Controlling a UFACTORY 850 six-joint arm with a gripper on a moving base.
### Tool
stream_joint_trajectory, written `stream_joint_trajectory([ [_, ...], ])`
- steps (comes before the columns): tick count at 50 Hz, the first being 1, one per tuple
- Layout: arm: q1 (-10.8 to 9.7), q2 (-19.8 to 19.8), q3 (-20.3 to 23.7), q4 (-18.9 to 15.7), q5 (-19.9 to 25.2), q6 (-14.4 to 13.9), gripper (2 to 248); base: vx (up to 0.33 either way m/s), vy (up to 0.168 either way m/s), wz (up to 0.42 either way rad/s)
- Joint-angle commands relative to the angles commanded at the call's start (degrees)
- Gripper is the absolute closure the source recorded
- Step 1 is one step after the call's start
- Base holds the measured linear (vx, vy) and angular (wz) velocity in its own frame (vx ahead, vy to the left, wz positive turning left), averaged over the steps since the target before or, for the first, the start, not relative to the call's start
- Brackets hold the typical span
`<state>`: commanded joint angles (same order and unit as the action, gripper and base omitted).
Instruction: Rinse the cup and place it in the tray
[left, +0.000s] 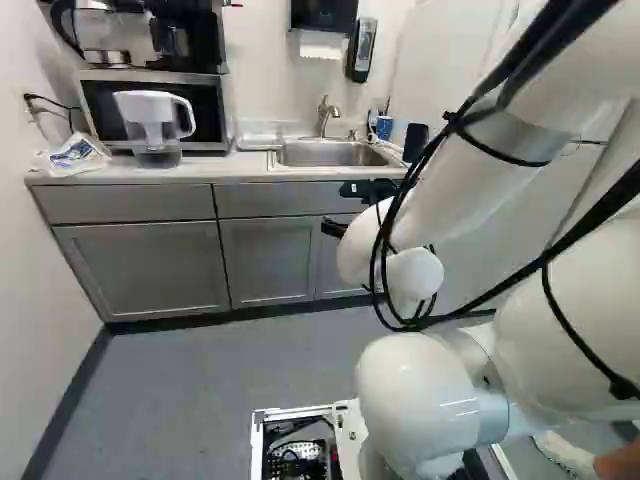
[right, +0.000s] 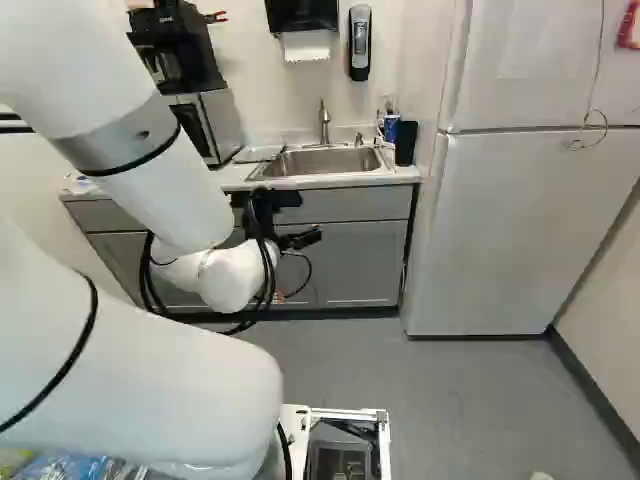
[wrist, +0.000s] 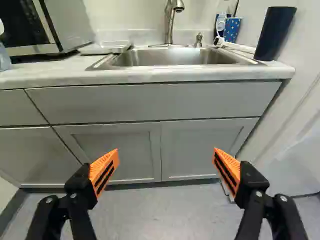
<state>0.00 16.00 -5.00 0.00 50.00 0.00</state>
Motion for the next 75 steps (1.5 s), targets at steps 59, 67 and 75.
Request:
stream_joint_trajectory([
  [59, 0.0, -0.2, -6.8, 0.0, 0.0, 0.0, 3, 0.0, 0.0, 0.0],
  [67, 0.0, -0.2, -8.0, 0.0, 0.0, 0.0, 3, 0.0, 0.0, 0.0],
  [75, 0.0, -0.3, -9.2, 0.0, 0.0, 0.0, 3, 0.0, 0.0, 0.0],
])
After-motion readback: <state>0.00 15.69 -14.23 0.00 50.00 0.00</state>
